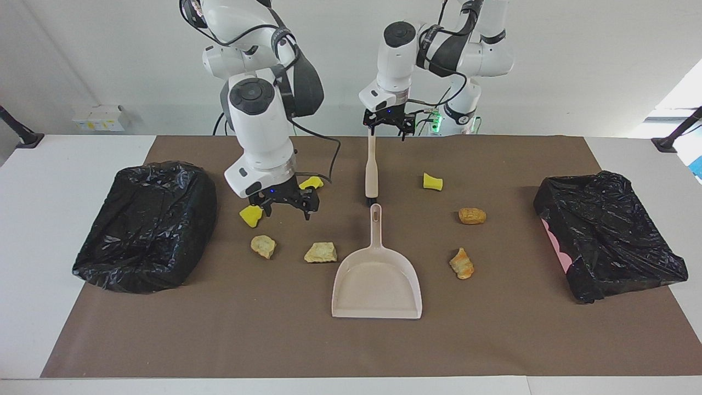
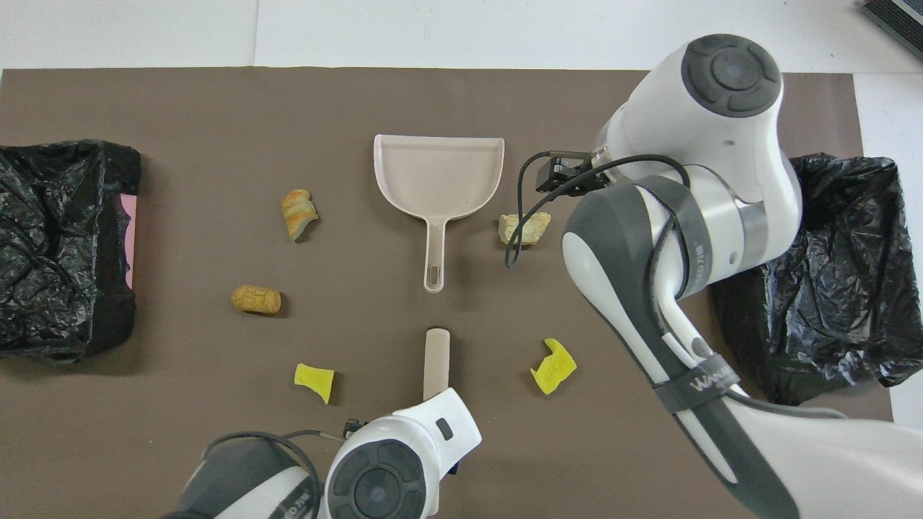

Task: Sweep and dump trash in bin

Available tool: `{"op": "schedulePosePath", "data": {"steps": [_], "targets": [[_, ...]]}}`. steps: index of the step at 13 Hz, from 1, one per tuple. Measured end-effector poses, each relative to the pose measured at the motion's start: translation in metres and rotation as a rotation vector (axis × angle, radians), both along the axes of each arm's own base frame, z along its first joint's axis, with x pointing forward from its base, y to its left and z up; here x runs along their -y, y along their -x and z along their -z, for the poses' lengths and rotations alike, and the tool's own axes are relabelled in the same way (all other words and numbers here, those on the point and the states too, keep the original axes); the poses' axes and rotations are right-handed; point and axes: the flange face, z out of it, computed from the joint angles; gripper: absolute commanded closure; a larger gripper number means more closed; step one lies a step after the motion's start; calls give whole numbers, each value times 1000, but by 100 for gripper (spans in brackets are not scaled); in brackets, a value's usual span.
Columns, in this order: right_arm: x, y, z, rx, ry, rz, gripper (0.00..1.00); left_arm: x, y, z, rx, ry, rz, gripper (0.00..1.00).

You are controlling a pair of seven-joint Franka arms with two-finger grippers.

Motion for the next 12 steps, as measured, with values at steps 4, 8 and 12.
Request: {"op": "schedulePosePath", "data": {"steps": [4,8,12], "targets": [[-52,-2,23,9,-23,94,0,18,38,53,-5,-3,9,0],[-126,3,70,22,-42,131,0,24,37,76,-48,18,-13,32],[-187,23,120,18,-38,85,0,22,38,80,-74,-1,-16,100]]}}
